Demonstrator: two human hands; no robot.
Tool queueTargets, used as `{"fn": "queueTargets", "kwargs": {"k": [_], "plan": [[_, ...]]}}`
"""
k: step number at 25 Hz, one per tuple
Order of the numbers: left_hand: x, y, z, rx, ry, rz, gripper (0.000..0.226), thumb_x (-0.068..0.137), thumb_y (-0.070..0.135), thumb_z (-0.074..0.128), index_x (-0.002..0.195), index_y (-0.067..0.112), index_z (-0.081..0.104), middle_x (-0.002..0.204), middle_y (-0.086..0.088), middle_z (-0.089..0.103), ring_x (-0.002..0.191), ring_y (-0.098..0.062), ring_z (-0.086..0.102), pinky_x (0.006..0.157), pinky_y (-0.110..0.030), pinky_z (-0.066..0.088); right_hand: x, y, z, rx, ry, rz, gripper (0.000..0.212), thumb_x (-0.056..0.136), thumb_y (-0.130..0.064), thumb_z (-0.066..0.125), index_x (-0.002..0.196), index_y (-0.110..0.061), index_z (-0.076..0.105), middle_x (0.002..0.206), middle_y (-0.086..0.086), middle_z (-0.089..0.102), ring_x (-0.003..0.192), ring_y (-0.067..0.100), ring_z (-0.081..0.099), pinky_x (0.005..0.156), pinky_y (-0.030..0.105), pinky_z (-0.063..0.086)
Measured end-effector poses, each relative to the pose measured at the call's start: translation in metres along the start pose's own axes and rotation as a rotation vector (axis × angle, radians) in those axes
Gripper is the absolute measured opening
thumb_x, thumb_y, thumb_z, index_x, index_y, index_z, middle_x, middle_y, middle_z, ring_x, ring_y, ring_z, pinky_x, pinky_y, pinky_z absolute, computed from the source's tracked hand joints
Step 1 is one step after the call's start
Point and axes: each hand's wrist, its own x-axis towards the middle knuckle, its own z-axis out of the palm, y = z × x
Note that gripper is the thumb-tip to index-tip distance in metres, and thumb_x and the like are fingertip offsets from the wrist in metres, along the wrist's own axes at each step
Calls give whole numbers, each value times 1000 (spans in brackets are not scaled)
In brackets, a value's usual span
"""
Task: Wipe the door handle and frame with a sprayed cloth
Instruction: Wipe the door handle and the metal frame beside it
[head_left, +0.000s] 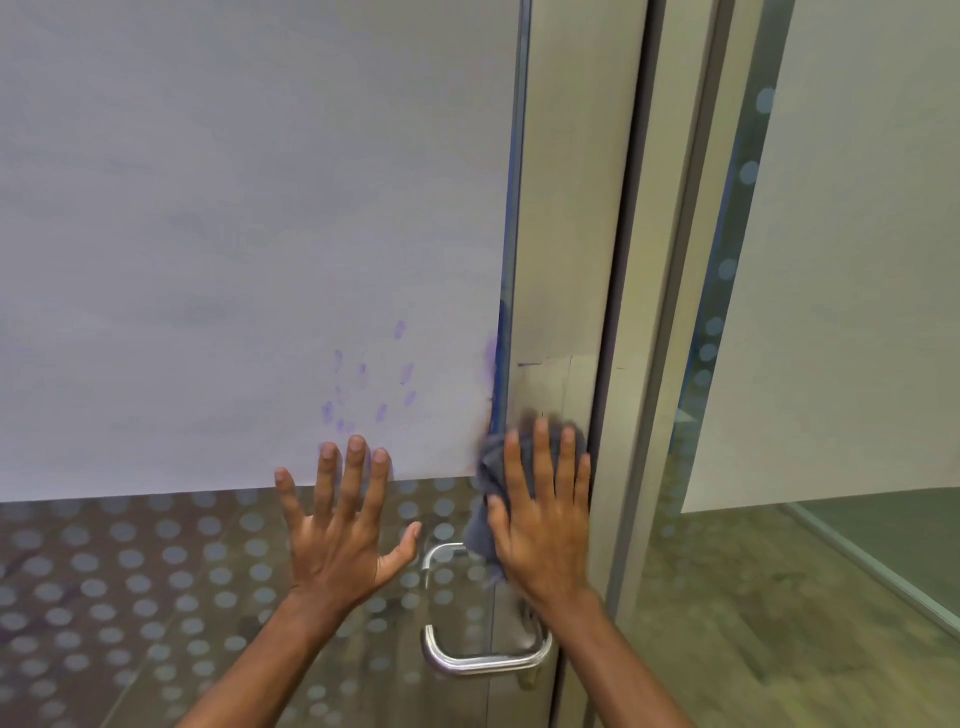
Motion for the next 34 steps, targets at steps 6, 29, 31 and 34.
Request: {"fn": "queueTargets", "kwargs": {"k": [6,29,31,34], "plan": [[-1,-2,2,-23,9,-6,98,83,65,48,156,11,11,165,-10,-5,152,-32,-4,113,-69,1,62,-1,-15,50,114,8,72,88,-33,45,152,-19,15,160,14,14,149,32,-2,121,47,-1],[-1,-1,1,-34,-11,2,99,85,68,43,156,13,2,165,-8,-13,152,-29,-10,114,-67,-2,31,6,-29,416,59,95,73,90,-13,46,152,-16,8,159,2,11,150,18,2,122,39,0],[-1,-2,2,-27,-8,-1,98,85,68,43,156,12,4,165,-8,-11,152,-30,-9,114,-67,-1,11,7,-19,362,-31,70,80,87,-22,51,152,-13,6,160,3,9,149,18,-2,122,37,-5],[-2,-2,4,-28,-7,-1,99,85,68,43,156,13,3,165,-8,-12,152,-30,-9,114,-66,-2,-42,12,-11,319,-224,-39,89,77,-13,60,151,-6,11,159,9,10,149,19,-6,122,39,-5]]}}
